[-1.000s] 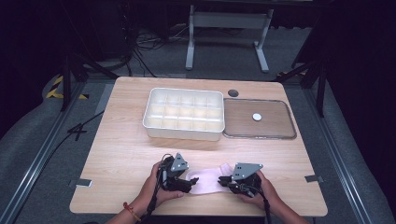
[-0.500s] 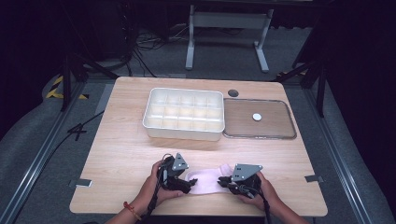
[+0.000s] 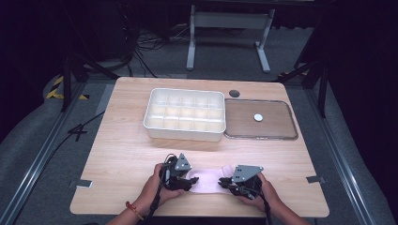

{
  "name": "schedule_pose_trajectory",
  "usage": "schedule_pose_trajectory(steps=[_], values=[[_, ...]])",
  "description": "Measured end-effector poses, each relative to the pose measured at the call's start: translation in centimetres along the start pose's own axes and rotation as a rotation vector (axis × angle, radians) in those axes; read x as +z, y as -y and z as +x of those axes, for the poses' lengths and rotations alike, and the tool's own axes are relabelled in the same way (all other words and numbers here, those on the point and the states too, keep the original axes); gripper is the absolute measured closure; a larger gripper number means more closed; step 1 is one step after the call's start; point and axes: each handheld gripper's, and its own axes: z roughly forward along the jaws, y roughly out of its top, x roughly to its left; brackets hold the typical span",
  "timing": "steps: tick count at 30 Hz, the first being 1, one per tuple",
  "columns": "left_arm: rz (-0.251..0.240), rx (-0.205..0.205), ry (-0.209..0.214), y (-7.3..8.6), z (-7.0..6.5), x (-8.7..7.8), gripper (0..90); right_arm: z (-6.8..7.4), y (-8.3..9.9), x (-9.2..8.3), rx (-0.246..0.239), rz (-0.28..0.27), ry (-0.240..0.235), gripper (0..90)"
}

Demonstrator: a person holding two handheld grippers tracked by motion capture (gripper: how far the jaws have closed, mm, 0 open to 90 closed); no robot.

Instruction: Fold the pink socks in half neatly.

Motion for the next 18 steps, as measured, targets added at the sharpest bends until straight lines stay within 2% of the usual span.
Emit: schedule_pose_trajectory(steps=[2,10,14,18], values=[[0.011,0.000,0.001,-0.13,0.01,-0.02,54.5,0.03,-0.02,0.03,-0.002,0.001,0.001,82.4],[0.001,-0.019,0.038,-0.28,0.36,0.08,71.4,-0.02,-0.17,0.19,-0.005,0.000,0.007,82.3],[0.005,-0.030,0.042,-0.26,0.44,0.00,74.1,-0.09,-0.24,0.27,-0.002,0.002,0.008,82.3],[0.004,-0.015,0.024,-0.33,0.25,-0.19,77.5,-0.19,-0.39,0.42,-0.006,0.003,0.013,82.4]])
